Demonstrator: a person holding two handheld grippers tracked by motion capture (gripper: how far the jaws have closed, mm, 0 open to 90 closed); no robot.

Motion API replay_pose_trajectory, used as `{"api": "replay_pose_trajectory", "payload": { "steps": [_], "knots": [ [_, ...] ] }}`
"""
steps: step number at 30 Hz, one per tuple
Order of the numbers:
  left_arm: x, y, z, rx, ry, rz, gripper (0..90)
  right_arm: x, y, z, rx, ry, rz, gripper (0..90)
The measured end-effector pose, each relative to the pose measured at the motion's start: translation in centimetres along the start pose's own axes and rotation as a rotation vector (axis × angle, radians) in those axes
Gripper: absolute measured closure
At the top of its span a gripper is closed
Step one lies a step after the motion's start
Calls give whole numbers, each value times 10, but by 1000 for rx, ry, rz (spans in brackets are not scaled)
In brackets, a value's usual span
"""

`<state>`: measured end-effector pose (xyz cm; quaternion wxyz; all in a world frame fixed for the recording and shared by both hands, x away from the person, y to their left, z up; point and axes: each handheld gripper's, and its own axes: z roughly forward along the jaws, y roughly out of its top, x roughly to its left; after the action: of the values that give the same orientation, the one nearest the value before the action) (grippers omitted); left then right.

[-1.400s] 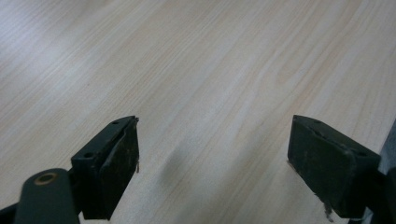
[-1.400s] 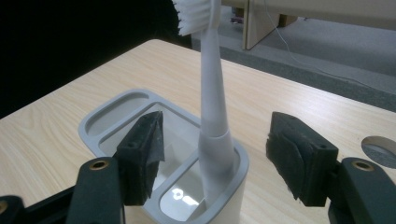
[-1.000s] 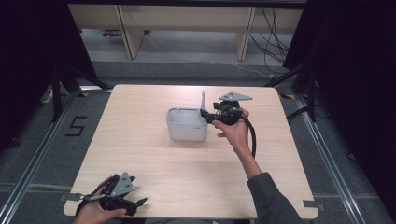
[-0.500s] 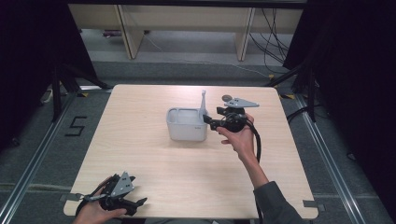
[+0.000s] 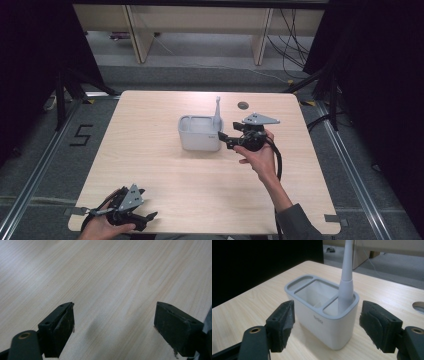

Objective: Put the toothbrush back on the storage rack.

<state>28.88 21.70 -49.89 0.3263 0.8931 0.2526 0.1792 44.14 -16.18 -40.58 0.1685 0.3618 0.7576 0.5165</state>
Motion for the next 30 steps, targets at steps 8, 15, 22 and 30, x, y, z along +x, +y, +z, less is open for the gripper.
{"api": "replay_pose_trajectory", "payload": {
  "steps": [8,15,22,30],
  "knots": [
    [0,0,-1,-3,-3,4,163,0,-7,-1,5,6,25,279],
    [0,0,-1,-8,0,-1,163,1,-13,-5,19,13,21,257],
    [0,0,-1,-4,2,3,163,7,-21,-10,43,6,31,242],
    [0,0,-1,-9,0,-3,163,15,-30,-9,57,30,20,222]
  ]
}}
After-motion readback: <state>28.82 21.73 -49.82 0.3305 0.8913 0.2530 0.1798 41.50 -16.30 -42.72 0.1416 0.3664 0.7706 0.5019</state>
